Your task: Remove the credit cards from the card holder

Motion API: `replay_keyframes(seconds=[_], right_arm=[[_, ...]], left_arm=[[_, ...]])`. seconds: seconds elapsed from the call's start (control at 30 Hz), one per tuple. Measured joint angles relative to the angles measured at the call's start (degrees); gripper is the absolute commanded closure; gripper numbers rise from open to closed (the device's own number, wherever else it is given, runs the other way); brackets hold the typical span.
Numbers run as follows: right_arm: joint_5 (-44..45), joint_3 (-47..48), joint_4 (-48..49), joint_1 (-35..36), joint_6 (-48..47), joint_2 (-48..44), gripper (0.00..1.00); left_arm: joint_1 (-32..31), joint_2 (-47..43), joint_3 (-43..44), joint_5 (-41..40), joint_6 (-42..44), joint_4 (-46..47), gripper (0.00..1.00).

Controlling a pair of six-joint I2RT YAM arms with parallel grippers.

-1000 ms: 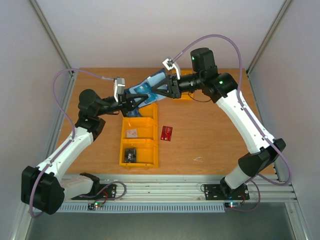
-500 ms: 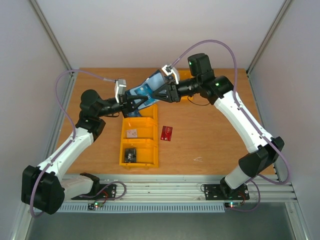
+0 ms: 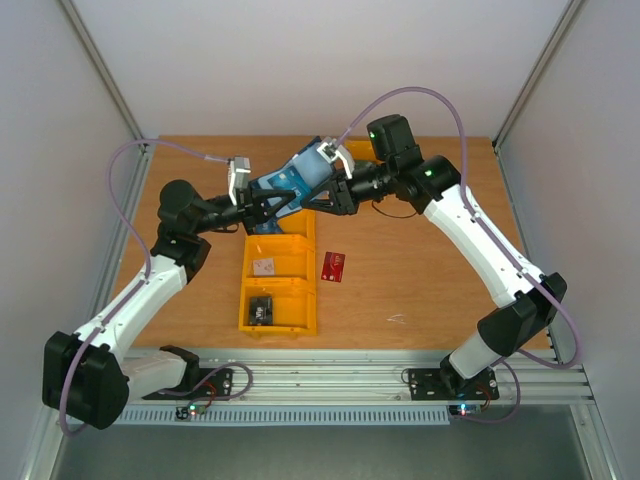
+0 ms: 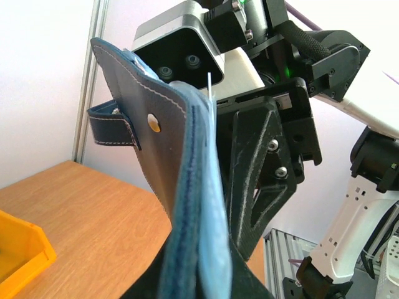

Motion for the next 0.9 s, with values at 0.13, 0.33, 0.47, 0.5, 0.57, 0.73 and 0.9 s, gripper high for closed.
replay_keyframes(seconds=[0.13,0.33,0.47,0.5,0.57,0.73,0.9], right_arm=[[0.0,-0.4,0.3,0.0,-0.3,-0.3,0.87],[-0.1,-0.8,0.5,-0.2,0.0,-1.1,0.99],[-0.5,-0.9,0.8,-0.2,0.1,-1.6,0.99],[-0.5,-1.0,1.0,-0.2,0.2,-1.7,0.99],[-0.4,-1.4,1.4,-0.3,0.4,-2.0,0.99],[-0.4,-1.4,1.7,-0.5,0.7,-3.1,0.99],[-0.3,-1.4,1.7,-1.8,0.8,-4.3,0.99]], left_arm=[[0.0,0.0,0.0,0.5,-0.4,0.6,1.00],[-0.2,-0.3,0.0,0.9,-0.5,1.5,1.00],[-0.2,-0.5,0.0,1.0,-0.6,1.9,0.94],[-0.2,-0.6,0.0,1.0,-0.6,1.9,0.90],[-0.2,-0.7,0.0,1.0,-0.7,1.9,0.84],[-0.2,-0.8,0.0,0.9,-0.9,1.8,0.80],[-0.2,-1.0,0.0,0.9,-0.9,1.8,0.80]])
